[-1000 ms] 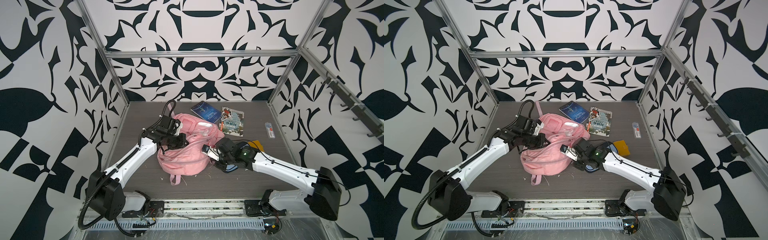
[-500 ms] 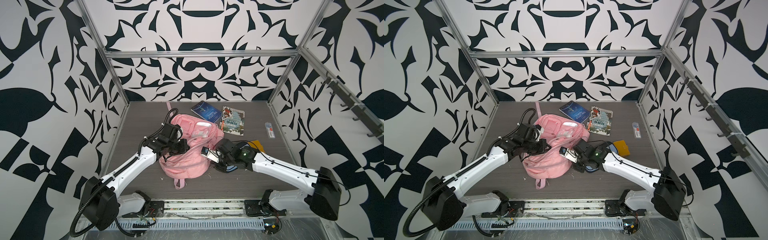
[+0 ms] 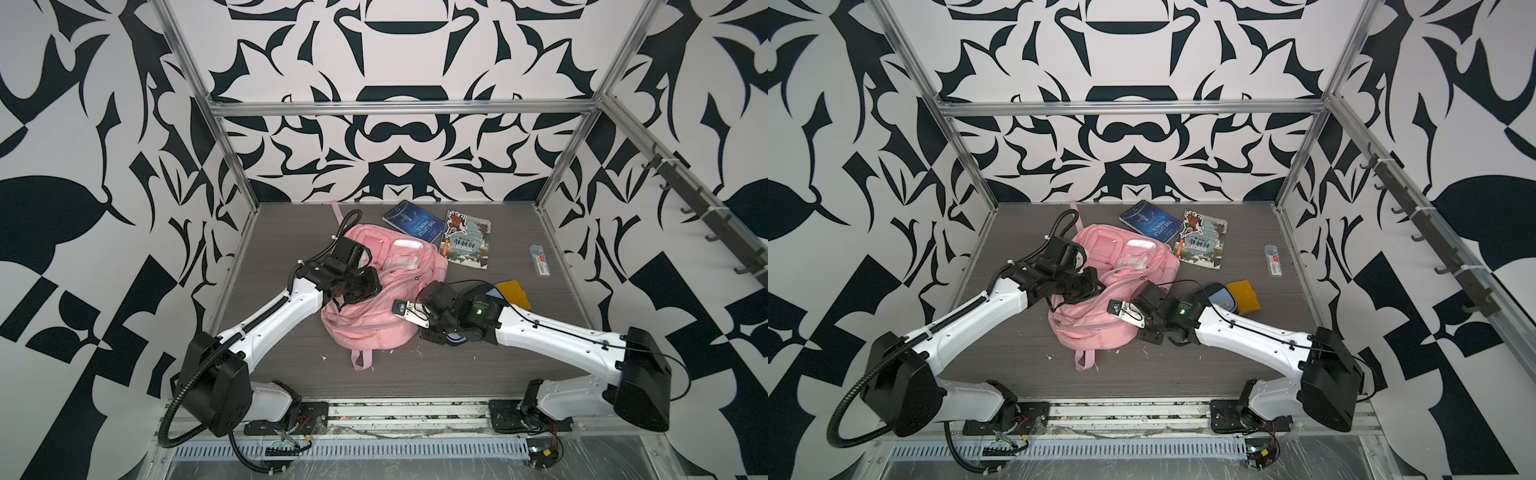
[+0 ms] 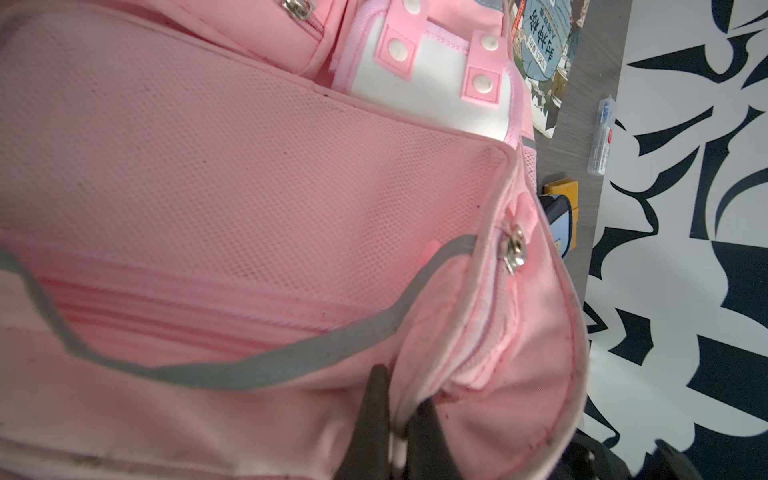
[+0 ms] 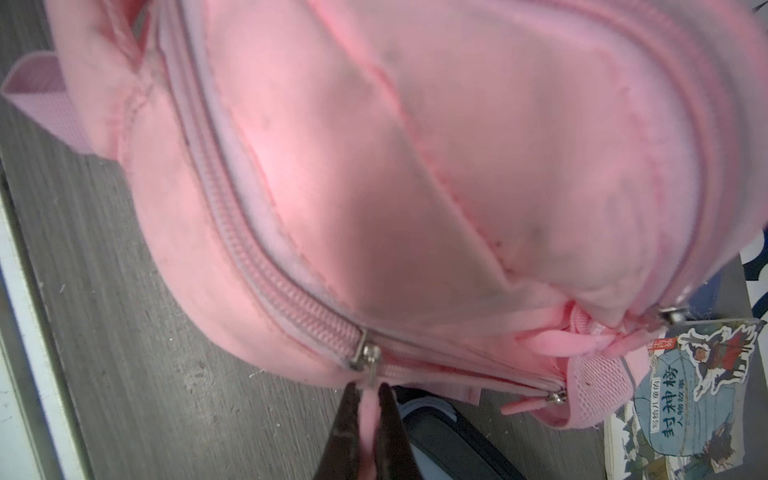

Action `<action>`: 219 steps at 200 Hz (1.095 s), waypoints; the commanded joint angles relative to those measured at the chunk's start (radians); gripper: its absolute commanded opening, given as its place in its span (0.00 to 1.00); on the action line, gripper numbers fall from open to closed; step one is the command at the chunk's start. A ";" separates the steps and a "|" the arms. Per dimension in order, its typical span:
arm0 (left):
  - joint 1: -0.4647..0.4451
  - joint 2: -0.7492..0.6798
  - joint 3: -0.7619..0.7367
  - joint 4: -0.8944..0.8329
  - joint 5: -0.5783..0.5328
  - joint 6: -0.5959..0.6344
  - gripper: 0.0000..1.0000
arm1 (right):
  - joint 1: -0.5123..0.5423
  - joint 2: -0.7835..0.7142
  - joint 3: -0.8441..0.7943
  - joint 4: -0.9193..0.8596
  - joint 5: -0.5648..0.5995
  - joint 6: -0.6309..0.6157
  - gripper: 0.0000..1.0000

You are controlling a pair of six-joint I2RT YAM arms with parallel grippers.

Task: Pack the student bag

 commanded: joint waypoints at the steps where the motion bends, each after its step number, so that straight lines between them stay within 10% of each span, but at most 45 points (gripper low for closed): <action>1: 0.017 -0.074 -0.081 0.060 -0.157 -0.158 0.00 | -0.041 -0.006 0.074 0.132 -0.166 0.066 0.00; 76: 0.004 -0.249 -0.208 -0.032 -0.170 -0.195 0.00 | -0.118 0.116 0.142 0.115 -0.195 -0.008 0.00; 148: 0.008 0.012 -0.080 0.007 0.052 0.181 0.00 | -0.165 0.141 0.050 0.121 -0.216 -0.105 0.00; 219: 0.050 0.036 -0.082 0.048 0.334 0.322 0.00 | -0.200 0.129 0.064 -0.002 -0.349 -0.123 0.48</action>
